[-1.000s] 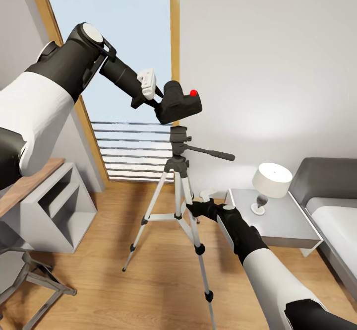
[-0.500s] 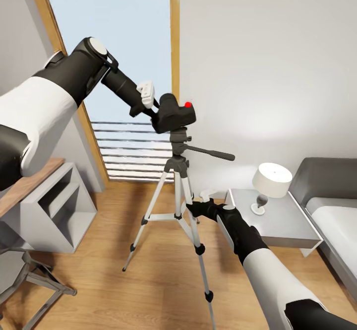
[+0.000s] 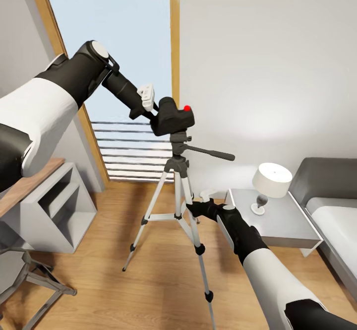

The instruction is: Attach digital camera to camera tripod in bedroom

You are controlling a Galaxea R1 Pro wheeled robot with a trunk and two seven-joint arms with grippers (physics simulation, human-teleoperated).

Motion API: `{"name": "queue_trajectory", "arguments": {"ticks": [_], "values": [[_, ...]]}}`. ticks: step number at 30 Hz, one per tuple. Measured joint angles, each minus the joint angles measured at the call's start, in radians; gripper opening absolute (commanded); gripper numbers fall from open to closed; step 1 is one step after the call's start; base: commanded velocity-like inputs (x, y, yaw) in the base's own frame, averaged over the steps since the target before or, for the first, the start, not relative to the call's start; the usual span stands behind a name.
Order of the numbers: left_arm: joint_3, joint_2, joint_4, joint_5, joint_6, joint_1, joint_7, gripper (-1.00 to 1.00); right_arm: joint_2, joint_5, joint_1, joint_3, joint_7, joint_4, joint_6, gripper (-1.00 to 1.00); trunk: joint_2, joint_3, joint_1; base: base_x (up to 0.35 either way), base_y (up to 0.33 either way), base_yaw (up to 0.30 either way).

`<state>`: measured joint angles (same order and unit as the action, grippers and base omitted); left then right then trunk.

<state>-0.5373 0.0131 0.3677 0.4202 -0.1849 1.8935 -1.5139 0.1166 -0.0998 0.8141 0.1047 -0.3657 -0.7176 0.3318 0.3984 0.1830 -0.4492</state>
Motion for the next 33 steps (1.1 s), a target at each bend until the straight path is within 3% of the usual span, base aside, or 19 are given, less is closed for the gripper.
{"name": "queue_trajectory", "arguments": {"ticks": [16,24,33], "values": [[0.016,0.000,0.021,-0.010,0.007,0.000,0.030,-1.00,0.000,0.000,0.000,0.000,0.000,0.000,0.000,-1.00,0.000,0.000,0.000,0.000,0.000,0.000],[0.016,-0.001,0.016,-0.010,0.022,0.000,0.149,-1.00,0.000,-0.001,0.000,-0.001,-0.001,0.000,0.000,-1.00,0.000,0.000,0.000,0.000,0.000,0.000],[0.013,-0.008,0.005,-0.010,0.033,0.000,0.187,-1.00,0.000,-0.002,0.000,-0.001,-0.001,0.000,0.000,-1.00,0.000,0.000,0.000,0.000,0.000,0.000]]}}
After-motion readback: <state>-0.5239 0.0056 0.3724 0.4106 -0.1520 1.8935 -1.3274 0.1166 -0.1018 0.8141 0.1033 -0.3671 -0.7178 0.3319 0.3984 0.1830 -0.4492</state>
